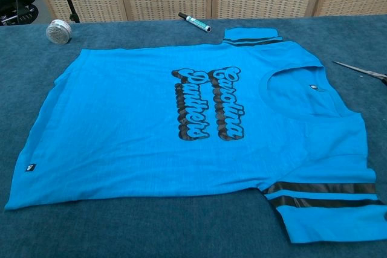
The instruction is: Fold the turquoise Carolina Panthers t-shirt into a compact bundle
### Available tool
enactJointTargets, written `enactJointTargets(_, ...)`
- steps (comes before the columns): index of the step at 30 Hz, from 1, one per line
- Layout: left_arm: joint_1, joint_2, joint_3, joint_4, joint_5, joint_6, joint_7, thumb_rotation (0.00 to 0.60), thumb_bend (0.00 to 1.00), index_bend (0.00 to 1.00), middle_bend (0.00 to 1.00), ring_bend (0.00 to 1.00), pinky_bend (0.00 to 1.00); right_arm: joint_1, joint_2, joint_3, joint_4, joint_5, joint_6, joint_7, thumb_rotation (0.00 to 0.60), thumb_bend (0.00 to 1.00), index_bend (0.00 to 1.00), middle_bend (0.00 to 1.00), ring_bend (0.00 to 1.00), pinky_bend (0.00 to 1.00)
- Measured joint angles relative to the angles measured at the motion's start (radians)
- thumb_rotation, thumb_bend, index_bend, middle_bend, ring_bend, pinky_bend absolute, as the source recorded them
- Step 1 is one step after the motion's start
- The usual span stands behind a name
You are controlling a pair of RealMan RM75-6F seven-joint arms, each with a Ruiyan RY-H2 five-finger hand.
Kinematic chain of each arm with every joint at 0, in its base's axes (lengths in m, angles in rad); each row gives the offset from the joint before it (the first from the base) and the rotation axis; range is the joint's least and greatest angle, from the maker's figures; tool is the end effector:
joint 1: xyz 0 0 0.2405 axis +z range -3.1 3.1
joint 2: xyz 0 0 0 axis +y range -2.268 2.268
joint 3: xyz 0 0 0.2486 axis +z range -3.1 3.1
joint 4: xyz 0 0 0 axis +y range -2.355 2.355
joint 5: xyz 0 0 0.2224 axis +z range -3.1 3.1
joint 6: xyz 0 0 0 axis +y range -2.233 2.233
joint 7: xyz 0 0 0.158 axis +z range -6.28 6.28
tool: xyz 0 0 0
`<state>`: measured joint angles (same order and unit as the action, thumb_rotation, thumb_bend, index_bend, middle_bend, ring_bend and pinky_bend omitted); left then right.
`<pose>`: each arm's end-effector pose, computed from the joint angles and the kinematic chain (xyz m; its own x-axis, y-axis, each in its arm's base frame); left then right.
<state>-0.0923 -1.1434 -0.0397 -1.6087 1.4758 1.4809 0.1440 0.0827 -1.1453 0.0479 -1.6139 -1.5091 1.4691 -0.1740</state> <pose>-0.3105 0.1954 0.1362 0.5036 0.0163 0.8638 0.8638 0.0056 -0.5038 -0.3062 -0.1941 0.1326 0.5254 -0.0198 0.8507 -0.8509 -0.0210 0.5250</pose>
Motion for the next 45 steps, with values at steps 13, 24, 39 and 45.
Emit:
enactJointTargets(13,0.001,-0.003,-0.004,-0.002,-0.004,0.003,0.007,0.6,0.0,0.0,0.0,0.0,0.0,0.023,0.016,-0.072,0.018,-0.163,-0.023,0.067,0.6,0.0,0.05,0.0,0.0,0.0)
enactJointTargets(24,-0.003,-0.007,-0.004,0.0,-0.024,-0.017,0.005,0.6,0.0,0.0,0.0,0.0,0.0,0.105,-0.109,-0.23,0.221,-0.482,-0.105,0.078,0.6,0.0,0.22,0.0,0.0,0.0)
enactJointTargets(39,-0.004,-0.003,-0.009,0.003,-0.037,-0.024,-0.006,0.6,0.0,0.0,0.0,0.0,0.0,0.144,-0.206,-0.23,0.309,-0.485,-0.136,0.033,0.6,0.0,0.34,0.01,0.0,0.0)
enactJointTargets(45,-0.005,-0.009,-0.01,0.005,-0.042,-0.026,0.006,0.6,0.0,0.0,0.0,0.0,0.0,0.146,-0.262,-0.251,0.399,-0.507,-0.118,0.046,0.6,0.0,0.36,0.02,0.0,0.0)
